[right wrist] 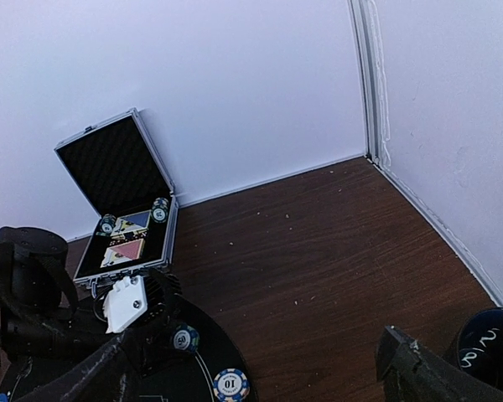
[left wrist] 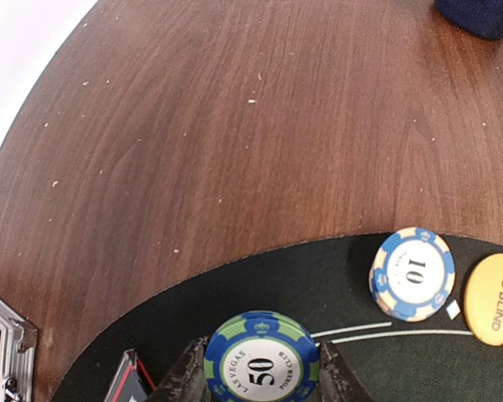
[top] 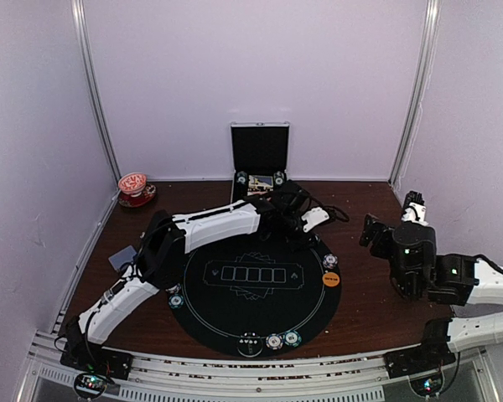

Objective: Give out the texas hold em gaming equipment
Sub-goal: Place the poker chips pile at the big blind area.

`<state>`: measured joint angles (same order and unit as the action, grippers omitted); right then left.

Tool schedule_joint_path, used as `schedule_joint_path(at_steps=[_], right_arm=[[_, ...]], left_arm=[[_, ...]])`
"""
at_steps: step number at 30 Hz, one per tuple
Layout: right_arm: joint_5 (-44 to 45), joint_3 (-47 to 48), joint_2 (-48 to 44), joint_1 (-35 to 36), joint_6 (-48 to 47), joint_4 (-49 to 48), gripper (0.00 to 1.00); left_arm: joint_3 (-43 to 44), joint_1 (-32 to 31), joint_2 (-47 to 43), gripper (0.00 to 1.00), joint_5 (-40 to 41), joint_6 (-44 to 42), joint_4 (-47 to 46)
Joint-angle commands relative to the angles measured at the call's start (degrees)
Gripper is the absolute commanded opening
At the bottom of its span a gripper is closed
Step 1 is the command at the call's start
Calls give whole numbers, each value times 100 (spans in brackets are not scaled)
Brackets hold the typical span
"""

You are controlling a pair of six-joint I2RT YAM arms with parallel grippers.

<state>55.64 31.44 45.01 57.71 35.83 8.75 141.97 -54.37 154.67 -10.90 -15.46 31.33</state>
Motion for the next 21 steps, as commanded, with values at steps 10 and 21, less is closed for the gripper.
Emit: schedule_joint_path(at_steps=[10,21], right_arm=[[-245,-11,-138,-19,-118,-76,98],[-306,-22,-122,-14,-125,-115,98]], left_arm=[[806,-214,570,25,22,140,-488],[858,-241,728,25,125,218,-442]])
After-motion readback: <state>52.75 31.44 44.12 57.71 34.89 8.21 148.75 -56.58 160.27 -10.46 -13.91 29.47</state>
